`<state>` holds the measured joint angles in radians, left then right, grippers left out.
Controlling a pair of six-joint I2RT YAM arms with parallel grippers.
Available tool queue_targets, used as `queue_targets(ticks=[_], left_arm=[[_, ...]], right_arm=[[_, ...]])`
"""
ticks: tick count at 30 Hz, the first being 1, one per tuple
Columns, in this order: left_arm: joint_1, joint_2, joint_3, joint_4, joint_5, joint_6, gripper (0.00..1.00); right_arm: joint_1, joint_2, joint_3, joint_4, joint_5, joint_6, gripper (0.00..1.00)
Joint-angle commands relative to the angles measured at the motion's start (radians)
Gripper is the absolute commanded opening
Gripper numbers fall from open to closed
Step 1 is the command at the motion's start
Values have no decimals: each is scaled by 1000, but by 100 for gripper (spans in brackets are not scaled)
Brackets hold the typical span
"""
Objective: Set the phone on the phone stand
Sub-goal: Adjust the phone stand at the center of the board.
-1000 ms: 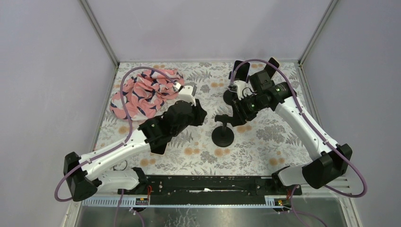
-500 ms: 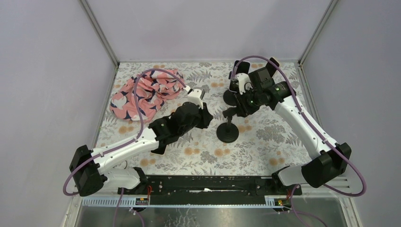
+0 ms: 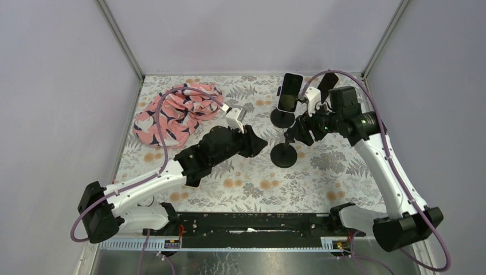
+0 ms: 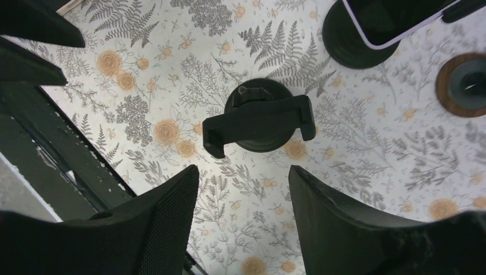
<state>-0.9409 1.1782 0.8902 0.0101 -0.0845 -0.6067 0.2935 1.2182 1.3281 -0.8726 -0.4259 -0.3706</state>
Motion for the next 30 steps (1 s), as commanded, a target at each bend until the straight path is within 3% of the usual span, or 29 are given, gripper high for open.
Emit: queue_targets(ticks=[1, 6, 11, 16, 22, 30], left_arm=[[-21, -13, -14, 124, 33, -52, 43], [-90, -1, -28, 159, -38, -56, 47], [-101, -29, -116, 262, -45, -62, 47], [-101, -75, -191, 320, -83, -44, 47], [-100, -84, -224, 388, -83, -11, 47], [-102, -26, -212, 441, -58, -65, 47]], right_arm=[[-26, -89, -34, 62, -43, -134, 69], [-111, -136, -87, 74, -102, -462, 85], [-150, -90, -115, 53, -227, -682, 86], [-151, -11, -95, 100, -256, -688, 81], [-151, 52, -81, 149, -341, -643, 61], [-150, 66, -91, 225, -311, -622, 56]])
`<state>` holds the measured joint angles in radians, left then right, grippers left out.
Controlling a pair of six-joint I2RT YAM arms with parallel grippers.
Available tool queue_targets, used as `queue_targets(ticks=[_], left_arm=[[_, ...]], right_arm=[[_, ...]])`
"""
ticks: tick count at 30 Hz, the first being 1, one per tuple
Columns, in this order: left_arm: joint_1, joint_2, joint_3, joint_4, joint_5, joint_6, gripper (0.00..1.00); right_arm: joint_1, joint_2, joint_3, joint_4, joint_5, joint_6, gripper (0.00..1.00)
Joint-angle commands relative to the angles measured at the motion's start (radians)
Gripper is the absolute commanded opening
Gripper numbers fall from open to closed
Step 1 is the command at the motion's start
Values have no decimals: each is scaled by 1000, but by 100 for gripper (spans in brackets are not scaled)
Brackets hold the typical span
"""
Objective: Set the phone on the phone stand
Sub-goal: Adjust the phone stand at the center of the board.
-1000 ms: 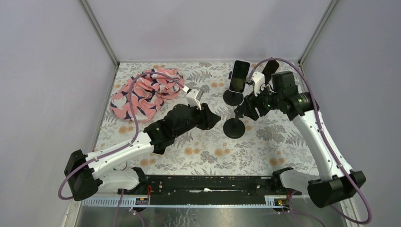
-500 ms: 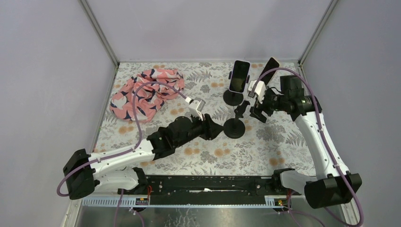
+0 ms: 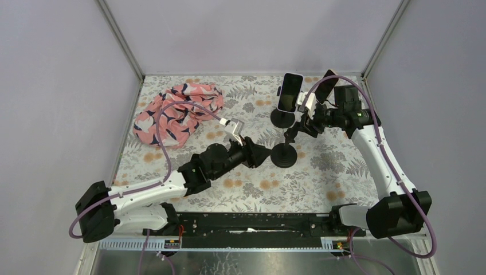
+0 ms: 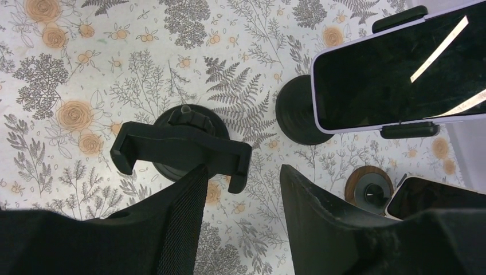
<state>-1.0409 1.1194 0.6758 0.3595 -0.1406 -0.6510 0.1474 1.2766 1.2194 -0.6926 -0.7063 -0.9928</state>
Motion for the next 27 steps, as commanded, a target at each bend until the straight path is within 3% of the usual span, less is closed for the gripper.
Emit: queue_targets(ticks=[1, 9, 16, 21, 27], left_arm=[[-4, 48, 10, 91, -3, -34, 47], [-33, 159, 107, 28, -49, -104, 49], [-61, 218, 185, -49, -116, -157, 58], [-79, 244, 237, -109, -193, -184, 65], [-94, 327, 367, -299, -294, -283, 64]], right_arm=[[-4, 12, 18, 47, -27, -4, 56], [-3, 22, 15, 26, -36, -44, 41], [-3, -9, 0, -5, -83, -87, 24], [-3, -41, -13, 7, -82, 27, 14], [5, -103, -62, 82, -12, 275, 1]])
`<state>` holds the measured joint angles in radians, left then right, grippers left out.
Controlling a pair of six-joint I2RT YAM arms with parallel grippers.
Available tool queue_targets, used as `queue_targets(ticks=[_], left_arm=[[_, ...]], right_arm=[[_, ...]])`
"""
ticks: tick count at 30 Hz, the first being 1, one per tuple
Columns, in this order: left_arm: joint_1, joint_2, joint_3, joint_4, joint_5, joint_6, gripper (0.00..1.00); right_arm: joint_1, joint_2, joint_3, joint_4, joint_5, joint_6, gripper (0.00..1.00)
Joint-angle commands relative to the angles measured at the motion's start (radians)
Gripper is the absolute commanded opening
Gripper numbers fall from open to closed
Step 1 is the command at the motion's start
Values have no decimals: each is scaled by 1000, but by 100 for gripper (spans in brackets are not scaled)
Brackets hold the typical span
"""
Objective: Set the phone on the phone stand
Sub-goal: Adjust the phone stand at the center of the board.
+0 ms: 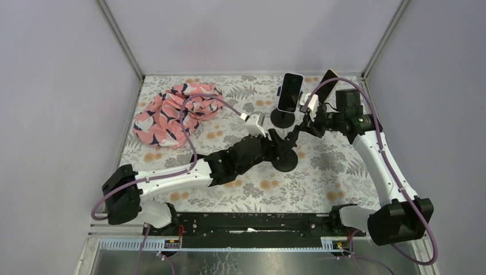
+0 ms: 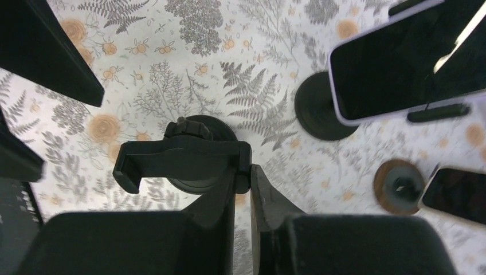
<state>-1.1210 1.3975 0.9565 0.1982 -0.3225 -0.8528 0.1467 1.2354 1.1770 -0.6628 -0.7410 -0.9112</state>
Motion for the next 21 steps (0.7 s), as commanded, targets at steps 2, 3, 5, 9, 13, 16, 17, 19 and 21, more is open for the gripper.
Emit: queue_targets(ticks=[2, 3, 5, 9, 13, 16, 17, 19, 21], left_arm=[[-25, 73, 124, -189, -155, -114, 62], [-31, 84, 142, -215, -180, -131, 61], [-41, 109, 177, -267, -221, -156, 59], [-49, 172, 276, -408, -287, -196, 55], [-61, 234, 382, -540, -361, -226, 53], [-67, 264, 421, -560, -382, -226, 50], [-68, 277, 439, -576, -393, -226, 49], [-71, 308, 487, -628, -427, -230, 49], [-72, 341, 528, -672, -455, -234, 48]], right_arm=[[14, -80, -30, 74, 61, 281, 0], [20, -86, -33, 81, 79, 324, 0], [35, -97, -37, 94, 126, 416, 0], [69, -112, -52, 118, 222, 574, 0], [96, -149, -101, 147, 303, 645, 0], [128, -159, -129, 154, 333, 666, 0], [135, -161, -135, 157, 340, 669, 0], [146, -165, -141, 164, 346, 673, 0], [154, -168, -145, 170, 354, 676, 0]])
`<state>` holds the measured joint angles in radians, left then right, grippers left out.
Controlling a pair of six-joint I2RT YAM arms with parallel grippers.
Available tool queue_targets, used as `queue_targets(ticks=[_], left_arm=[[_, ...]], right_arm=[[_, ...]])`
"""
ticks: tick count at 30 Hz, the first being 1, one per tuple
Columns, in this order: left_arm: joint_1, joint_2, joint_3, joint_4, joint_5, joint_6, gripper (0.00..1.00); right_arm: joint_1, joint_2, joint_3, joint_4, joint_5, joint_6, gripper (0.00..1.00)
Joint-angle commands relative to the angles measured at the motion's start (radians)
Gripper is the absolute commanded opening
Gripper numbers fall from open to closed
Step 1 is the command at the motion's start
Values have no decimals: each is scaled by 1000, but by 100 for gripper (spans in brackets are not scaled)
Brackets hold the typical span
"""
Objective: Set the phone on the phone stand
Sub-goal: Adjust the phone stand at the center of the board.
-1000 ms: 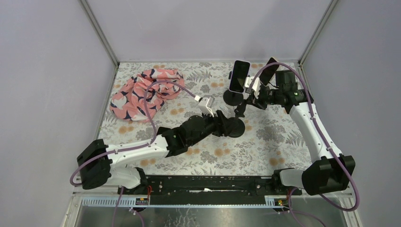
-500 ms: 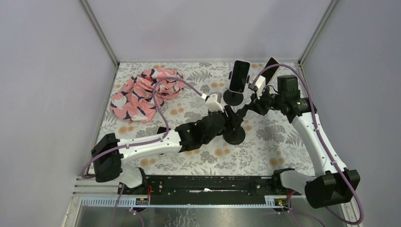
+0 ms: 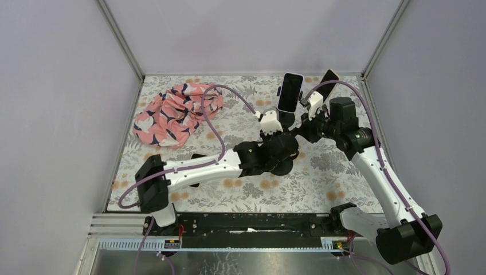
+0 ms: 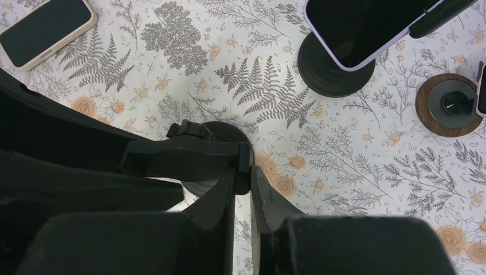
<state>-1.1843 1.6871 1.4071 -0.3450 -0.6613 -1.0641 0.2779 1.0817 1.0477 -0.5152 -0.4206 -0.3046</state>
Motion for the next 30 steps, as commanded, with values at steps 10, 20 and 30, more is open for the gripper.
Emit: queue_targets(ticks=[10, 20, 30], left_arm=[[-12, 83, 147, -211, -194, 20, 45], [-12, 47, 156, -204, -206, 80, 50], [-12, 32, 116, -147, -176, 119, 22]], right_arm=[[43, -39, -42, 34, 52, 61, 0], [47, -45, -47, 35, 40, 58, 0], [48, -44, -51, 28, 23, 41, 3]])
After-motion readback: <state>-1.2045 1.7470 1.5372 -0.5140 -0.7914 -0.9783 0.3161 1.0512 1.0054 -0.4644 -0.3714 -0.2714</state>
